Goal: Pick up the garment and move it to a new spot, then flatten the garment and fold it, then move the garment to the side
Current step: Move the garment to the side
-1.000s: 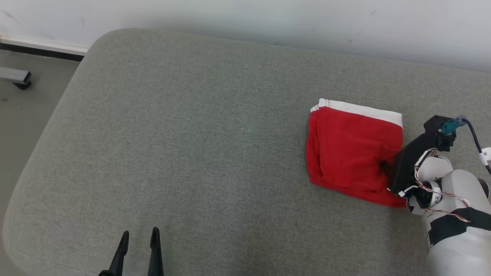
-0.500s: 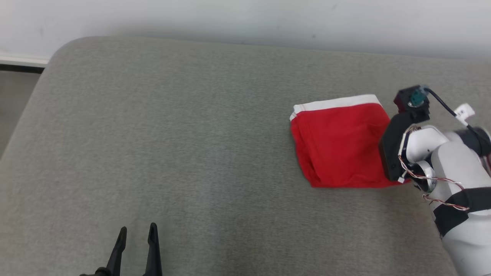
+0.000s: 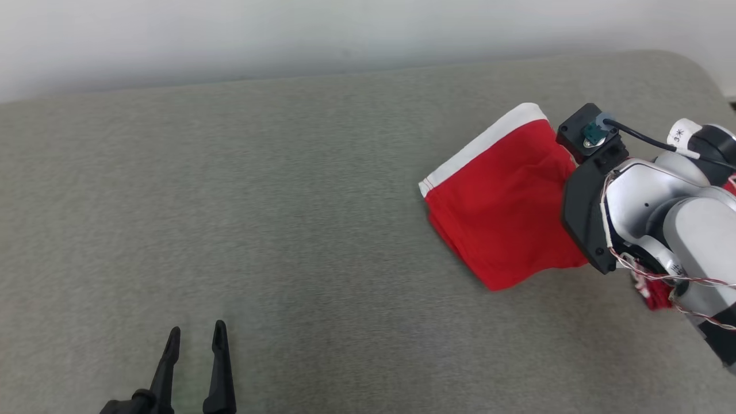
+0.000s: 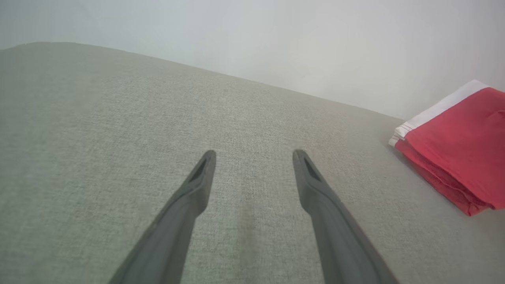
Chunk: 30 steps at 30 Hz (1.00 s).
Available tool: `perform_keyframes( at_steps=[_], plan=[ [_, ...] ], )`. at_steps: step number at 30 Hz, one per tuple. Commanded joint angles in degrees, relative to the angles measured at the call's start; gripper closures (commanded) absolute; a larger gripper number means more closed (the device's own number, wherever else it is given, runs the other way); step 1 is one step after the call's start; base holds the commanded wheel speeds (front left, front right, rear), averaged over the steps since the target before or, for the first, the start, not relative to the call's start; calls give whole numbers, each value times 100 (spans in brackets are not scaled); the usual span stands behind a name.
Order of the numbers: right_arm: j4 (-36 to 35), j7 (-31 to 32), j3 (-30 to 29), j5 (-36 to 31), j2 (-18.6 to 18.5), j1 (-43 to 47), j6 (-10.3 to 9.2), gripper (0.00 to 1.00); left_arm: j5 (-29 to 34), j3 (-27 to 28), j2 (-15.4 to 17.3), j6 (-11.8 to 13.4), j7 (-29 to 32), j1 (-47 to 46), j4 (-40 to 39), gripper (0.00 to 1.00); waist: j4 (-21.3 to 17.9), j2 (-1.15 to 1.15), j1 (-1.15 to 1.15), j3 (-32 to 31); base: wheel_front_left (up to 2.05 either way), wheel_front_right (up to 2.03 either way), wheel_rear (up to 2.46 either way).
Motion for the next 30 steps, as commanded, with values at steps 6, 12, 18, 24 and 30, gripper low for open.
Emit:
perform_keyframes(
  at_steps=[6, 12, 18, 24, 30],
  plan=[
    [-141, -331, 185, 175, -402, -27, -18, 100, 177, 116, 4, -89, -16, -192, 3, 0, -1017, -1, 0, 194, 0, 0, 0],
    [46, -697, -63, 67, -530, 106, -18, 100, 346, 184, 4, -158, -16, -266, 39, 0, -1257, -1, 0, 356, 0, 0, 0],
    [470, -1139, -575, -195, -676, 254, -18, 100, 495, 223, 4, -233, -16, -351, 32, 0, -1257, -1, 0, 518, 0, 0, 0],
    [1328, -1678, -1497, -532, -599, 444, -18, 100, 661, 212, 4, -273, -16, -449, 16, 0, -1045, -1, 0, 698, 0, 0, 0],
    [2095, -2207, -2657, -1049, -354, 587, -18, 100, 818, 151, 8, -301, -16, -575, -65, 0, -705, -1, 0, 924, 0, 0, 0]
  ],
)
